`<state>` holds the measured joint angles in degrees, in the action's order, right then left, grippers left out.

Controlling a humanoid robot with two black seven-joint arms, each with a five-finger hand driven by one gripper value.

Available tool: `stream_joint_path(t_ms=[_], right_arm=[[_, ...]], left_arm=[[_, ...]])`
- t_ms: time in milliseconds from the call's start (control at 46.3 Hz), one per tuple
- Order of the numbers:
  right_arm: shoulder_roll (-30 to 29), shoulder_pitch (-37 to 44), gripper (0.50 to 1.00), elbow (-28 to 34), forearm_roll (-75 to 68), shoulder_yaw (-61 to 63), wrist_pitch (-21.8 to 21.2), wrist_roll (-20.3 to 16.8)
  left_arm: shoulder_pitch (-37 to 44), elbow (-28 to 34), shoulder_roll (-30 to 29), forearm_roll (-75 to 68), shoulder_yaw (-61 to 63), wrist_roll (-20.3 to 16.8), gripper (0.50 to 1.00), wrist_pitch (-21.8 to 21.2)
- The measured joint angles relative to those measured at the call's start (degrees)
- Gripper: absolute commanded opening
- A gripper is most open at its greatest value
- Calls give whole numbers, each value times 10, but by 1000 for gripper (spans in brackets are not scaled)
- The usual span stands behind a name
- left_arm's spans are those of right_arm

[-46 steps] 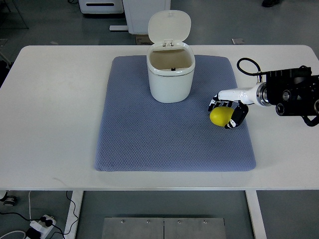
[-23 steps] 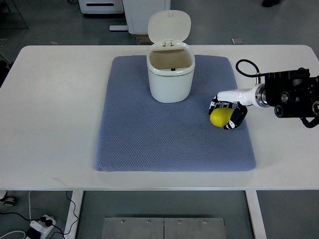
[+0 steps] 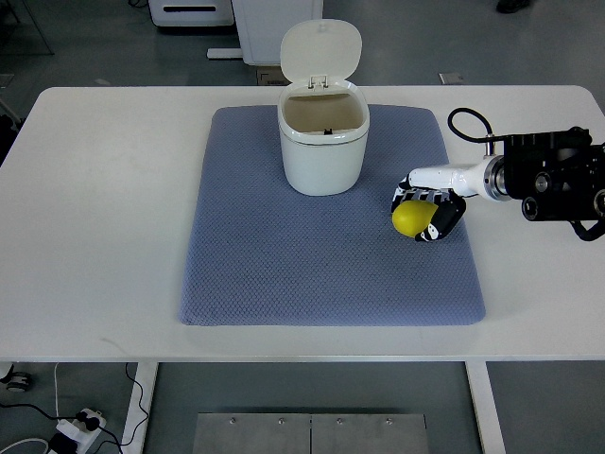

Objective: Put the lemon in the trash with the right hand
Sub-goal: 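Close the right hand fingers around the yellow lemon, then lift the lemon and carry it over the white bin opening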

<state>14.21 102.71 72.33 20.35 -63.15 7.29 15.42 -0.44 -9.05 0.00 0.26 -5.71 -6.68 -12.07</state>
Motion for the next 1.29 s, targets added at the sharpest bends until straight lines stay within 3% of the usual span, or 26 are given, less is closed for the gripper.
stream_joint_path(t_ms=[345, 712, 1295], right_arm=[[24, 39, 500, -10, -7, -7, -10, 6], [56, 89, 500, -57, -7, -2, -59, 7], [43, 134, 500, -87, -58, 43, -77, 4]], left_arm=[[0, 0, 0, 0, 0, 0, 1000, 0], [0, 0, 0, 0, 0, 0, 1000, 0], [0, 0, 0, 0, 0, 0, 1000, 0]])
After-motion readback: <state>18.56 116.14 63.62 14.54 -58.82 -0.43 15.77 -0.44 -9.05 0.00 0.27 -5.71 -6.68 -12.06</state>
